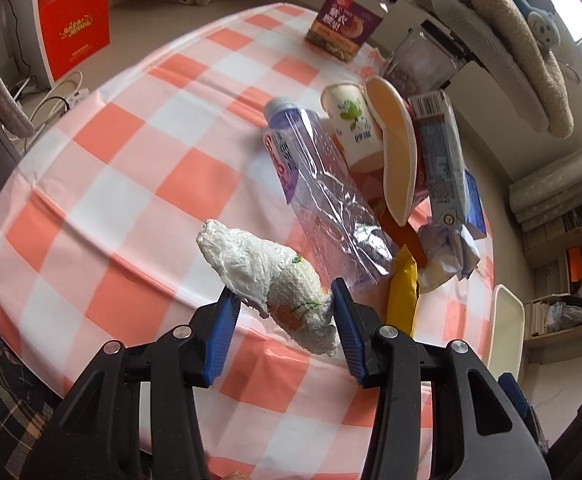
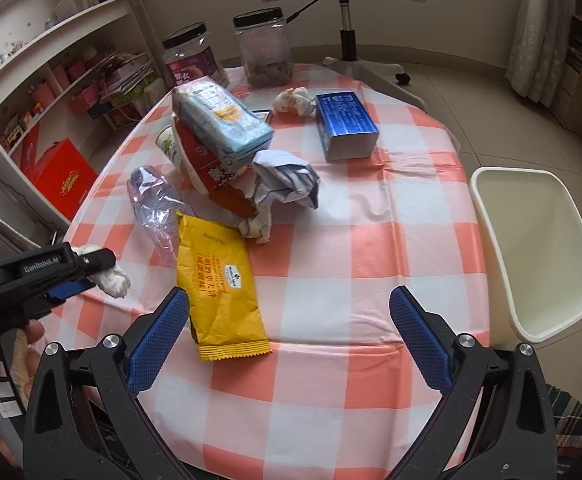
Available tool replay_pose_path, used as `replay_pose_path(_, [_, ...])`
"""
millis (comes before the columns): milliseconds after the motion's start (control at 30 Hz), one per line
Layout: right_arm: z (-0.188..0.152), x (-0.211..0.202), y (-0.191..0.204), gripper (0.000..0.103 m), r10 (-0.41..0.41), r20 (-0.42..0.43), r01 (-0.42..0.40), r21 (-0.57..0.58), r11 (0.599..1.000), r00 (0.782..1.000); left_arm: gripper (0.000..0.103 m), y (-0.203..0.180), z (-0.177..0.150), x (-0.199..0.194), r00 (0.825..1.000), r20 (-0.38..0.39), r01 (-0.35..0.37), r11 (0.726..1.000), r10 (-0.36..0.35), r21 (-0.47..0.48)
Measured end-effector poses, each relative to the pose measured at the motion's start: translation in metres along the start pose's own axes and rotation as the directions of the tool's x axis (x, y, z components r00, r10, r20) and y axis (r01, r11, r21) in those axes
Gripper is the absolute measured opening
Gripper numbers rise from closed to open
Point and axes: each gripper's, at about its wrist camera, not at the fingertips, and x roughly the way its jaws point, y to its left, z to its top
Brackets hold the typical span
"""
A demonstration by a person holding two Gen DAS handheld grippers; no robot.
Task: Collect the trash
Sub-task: 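Grasp the white tissue wad with the left gripper while the right gripper grasps the yellow wrapper, then carry the yellow wrapper and tissue wad over the white bin and release both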
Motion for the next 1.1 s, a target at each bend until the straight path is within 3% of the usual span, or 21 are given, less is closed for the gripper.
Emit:
replay_pose_path(200, [0.002,0.040,0.056,0.096,-0.049,-0.065,0.038,-0.166,0.985,0.997,0.047,0.005,0.016,-0.035,0.991,0.132,-0.021,1.000,0.020,0.003])
replay_pose_path(367, [0.003,0.071,0.069,0.093,-0.069,-0.133,0.044,-0.187,0.981,0.989,0.047,0.007,0.016,-0.041,0.985,0.171,-0.039,0.998,0.031,0.043])
replay_pose_path(467, [0.004,0.083,0.066,0.073,-0.024,-0.175,-0.002,-0.146,0.989,0.984,0.047,0.008,0.017,-0.040,0.983,0.182,-0.052,0.997,0.040,0.064])
replay_pose_path(533, [0.007,0.085,0.058,0.039,0.062,-0.191,-0.078,-0.079,0.994,0.980,0.047,0.009,0.018,-0.039,0.982,0.183,-0.053,0.996,0.039,0.070])
replay_pose_path(600, [0.010,0.083,0.049,0.012,0.146,-0.196,-0.150,-0.004,0.989,0.970,0.047,0.007,0.019,-0.039,0.981,0.188,-0.055,0.995,0.039,0.078])
replay_pose_path(867, [0.042,0.015,0.036,0.007,0.197,-0.011,-0.197,-0.008,0.980,0.980,0.047,-0.026,0.022,-0.058,0.959,0.283,-0.074,0.981,0.021,0.178])
replay_pose_path(1100, [0.109,-0.051,0.041,0.006,0.182,0.171,-0.167,-0.097,0.981,0.968,0.047,-0.079,0.049,-0.091,0.932,0.361,-0.087,0.964,-0.011,0.253])
